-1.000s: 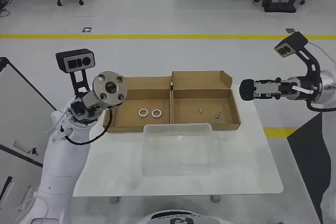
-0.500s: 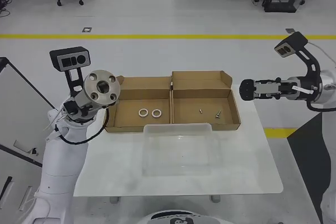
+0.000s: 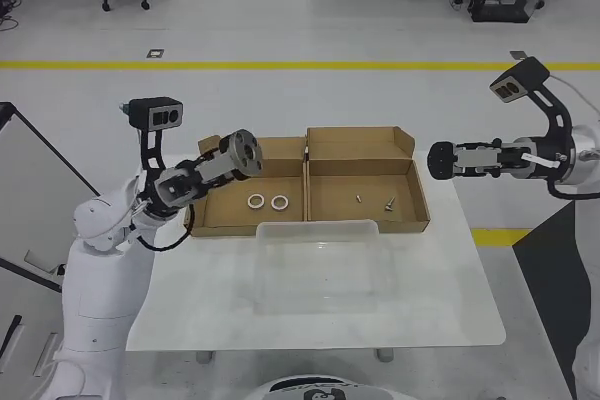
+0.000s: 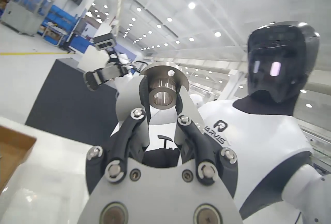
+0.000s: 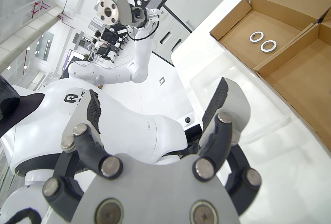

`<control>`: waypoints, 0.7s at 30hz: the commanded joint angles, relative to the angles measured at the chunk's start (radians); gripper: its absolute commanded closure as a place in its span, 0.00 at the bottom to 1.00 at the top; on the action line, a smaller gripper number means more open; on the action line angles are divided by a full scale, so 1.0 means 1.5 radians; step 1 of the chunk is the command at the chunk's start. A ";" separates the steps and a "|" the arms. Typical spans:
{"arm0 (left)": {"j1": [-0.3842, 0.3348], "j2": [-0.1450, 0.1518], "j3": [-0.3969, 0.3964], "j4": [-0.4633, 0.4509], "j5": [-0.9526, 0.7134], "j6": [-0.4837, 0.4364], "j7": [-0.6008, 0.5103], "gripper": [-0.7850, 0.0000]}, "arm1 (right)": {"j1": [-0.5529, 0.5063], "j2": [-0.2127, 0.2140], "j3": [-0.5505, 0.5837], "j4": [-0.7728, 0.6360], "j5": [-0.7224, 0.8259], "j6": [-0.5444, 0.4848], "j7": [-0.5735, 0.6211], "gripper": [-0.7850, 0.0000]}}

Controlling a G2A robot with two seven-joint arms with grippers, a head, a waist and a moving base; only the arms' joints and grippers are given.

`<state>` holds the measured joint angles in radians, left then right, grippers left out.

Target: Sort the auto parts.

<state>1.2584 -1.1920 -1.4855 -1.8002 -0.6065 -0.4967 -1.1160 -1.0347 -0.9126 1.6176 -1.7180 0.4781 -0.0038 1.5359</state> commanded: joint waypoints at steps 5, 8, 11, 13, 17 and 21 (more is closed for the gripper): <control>0.003 0.005 0.019 0.028 0.149 0.023 0.016 1.00 | 0.000 0.000 0.000 0.000 0.000 0.000 0.000 0.00; -0.005 0.008 0.031 0.044 0.226 0.039 0.025 1.00 | 0.000 0.000 0.000 0.000 0.000 0.000 0.000 0.00; -0.016 0.010 0.044 0.058 0.301 0.060 0.031 1.00 | 0.000 0.000 0.000 0.000 0.000 0.000 0.000 0.00; -0.026 0.012 0.053 0.069 0.346 0.080 0.036 1.00 | 0.000 0.000 0.000 0.000 0.000 0.000 0.000 0.00; -0.047 0.015 0.067 0.090 0.432 0.096 0.050 1.00 | 0.000 0.000 0.000 0.000 0.000 0.000 0.000 0.00; -0.079 0.017 0.079 0.118 0.494 0.109 0.065 1.00 | 0.000 0.000 0.000 0.000 0.000 0.000 0.000 0.00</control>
<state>1.1517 -1.1663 -1.3719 -1.6335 0.1136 -0.3382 -1.0242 -1.0347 -0.9126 1.6176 -1.7180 0.4781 -0.0038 1.5359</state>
